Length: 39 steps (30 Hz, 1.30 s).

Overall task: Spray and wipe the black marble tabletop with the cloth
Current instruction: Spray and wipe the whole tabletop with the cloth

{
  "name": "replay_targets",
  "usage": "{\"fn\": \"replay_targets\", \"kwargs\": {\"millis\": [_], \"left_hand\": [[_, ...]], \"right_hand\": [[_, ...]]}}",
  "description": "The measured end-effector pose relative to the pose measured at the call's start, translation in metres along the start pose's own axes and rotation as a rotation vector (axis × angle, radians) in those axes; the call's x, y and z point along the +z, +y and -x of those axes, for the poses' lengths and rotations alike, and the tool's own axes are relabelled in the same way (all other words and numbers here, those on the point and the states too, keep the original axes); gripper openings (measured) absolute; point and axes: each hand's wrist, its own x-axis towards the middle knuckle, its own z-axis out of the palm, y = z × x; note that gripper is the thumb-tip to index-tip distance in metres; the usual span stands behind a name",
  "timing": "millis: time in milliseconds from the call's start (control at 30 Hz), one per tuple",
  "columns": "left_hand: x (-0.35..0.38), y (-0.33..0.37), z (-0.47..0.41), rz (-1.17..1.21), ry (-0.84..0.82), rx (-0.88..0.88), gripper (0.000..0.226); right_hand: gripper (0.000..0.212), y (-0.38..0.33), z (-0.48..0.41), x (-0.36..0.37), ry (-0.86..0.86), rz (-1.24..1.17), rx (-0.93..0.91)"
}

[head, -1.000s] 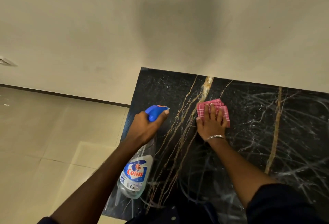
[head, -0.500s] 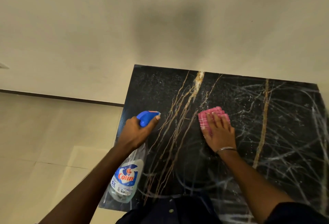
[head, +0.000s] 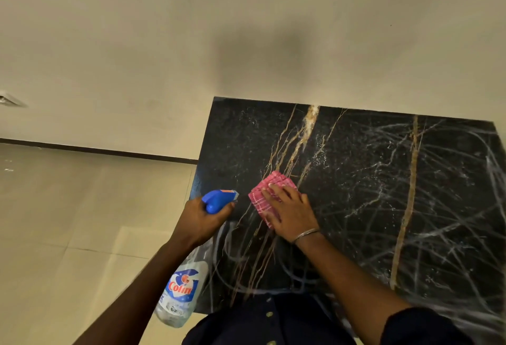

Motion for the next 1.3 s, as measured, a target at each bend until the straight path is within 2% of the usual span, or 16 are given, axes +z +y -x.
{"fn": "replay_targets", "kwargs": {"millis": [67, 200, 333, 433, 533, 600, 667, 767, 933, 1000, 1200, 1300], "left_hand": [[-0.001, -0.001, 0.000, -0.002, 0.001, 0.008, 0.016], [0.001, 0.002, -0.003, 0.015, 0.000, 0.032, 0.017], [0.002, 0.004, -0.003, 0.041, 0.000, 0.065, 0.014], [0.000, 0.003, -0.001, 0.047, 0.023, 0.066, 0.012], [-0.004, -0.004, 0.005, 0.046, 0.063, 0.041, 0.015], [-0.008, -0.009, 0.008, 0.048, 0.075, 0.037, 0.015], [-0.014, -0.016, 0.009, 0.033, 0.074, 0.027, 0.014], [-0.023, -0.026, 0.007, -0.017, 0.087, 0.000, 0.018], [-0.033, -0.038, 0.004, -0.024, 0.111, -0.030, 0.021], [-0.035, -0.043, 0.006, -0.029, 0.110, -0.047, 0.022], [-0.044, -0.055, 0.017, -0.002, 0.152, -0.070, 0.025], [-0.049, -0.061, 0.025, -0.015, 0.160, -0.085, 0.030]], "right_hand": [[0.063, 0.028, 0.011, 0.002, 0.027, 0.033, 0.054], [0.062, 0.069, 0.040, 0.001, 0.104, -0.022, 0.345], [0.063, 0.057, 0.039, -0.002, 0.138, -0.049, 0.464], [0.062, 0.015, 0.023, 0.002, 0.133, -0.030, 0.355], [0.060, -0.042, 0.004, 0.010, 0.101, -0.040, 0.100], [0.064, -0.074, -0.008, 0.011, 0.019, -0.033, -0.090], [0.064, -0.084, -0.015, 0.009, -0.051, -0.006, -0.202], [0.055, -0.053, -0.002, 0.007, 0.012, -0.019, -0.198], [0.052, 0.007, 0.026, 0.012, 0.170, -0.208, 0.145], [0.052, -0.004, 0.022, 0.014, 0.168, -0.213, 0.158], [0.056, -0.105, -0.022, -0.004, 0.032, -0.117, -0.179], [0.057, -0.144, -0.036, -0.030, -0.012, 0.039, -0.361]]}}
